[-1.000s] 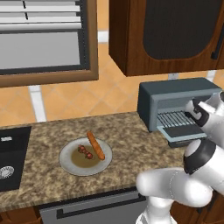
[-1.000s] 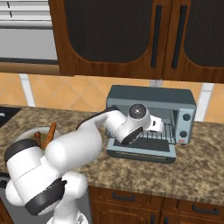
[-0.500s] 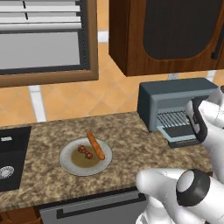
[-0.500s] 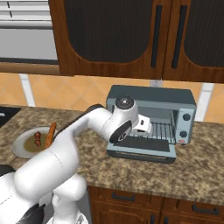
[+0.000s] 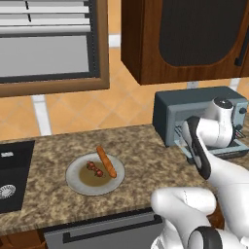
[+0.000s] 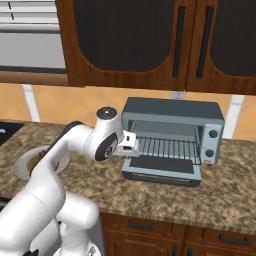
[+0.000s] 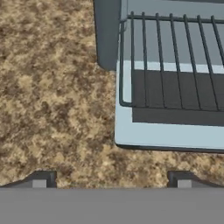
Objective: Pick up the kebab skewer and baguette bread, and place them inside the toaster oven. Close the toaster oven door and start by setting the timer.
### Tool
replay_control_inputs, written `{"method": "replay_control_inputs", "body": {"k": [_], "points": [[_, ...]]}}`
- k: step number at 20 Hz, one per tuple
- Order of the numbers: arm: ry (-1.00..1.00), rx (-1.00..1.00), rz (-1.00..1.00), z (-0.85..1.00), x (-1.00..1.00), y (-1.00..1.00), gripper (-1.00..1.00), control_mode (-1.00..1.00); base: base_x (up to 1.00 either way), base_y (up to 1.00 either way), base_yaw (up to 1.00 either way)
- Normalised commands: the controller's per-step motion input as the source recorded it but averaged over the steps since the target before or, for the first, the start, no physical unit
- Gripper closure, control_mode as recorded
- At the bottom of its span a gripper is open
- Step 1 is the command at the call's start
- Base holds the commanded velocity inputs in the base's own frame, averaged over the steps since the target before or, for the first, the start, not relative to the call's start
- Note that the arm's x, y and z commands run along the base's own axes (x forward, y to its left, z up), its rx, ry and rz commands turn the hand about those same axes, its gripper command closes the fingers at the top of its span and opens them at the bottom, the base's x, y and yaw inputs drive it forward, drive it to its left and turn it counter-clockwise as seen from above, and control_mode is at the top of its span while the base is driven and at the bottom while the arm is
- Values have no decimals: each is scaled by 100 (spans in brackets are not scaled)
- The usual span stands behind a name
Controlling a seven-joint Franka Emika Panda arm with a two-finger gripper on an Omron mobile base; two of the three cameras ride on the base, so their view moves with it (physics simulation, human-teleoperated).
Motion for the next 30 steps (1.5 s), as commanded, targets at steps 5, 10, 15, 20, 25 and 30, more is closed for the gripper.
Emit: {"method": "replay_control_inputs", "body": {"k": [5,10,15,20,25,30], "points": [[21,0,16,-3,0,100,-100,-100,0,0,0],[20,-2,13,-16,21,100,-100,-100,0,0,0],[20,0,7,-13,50,100,-100,-100,0,0,0],[8,0,0,-12,69,93,-100,-100,0,0,0],[0,0,2,-20,37,44,-100,-100,0,0,0],[0,0,0,-11,37,37,-100,-100,0,0,0]]}}
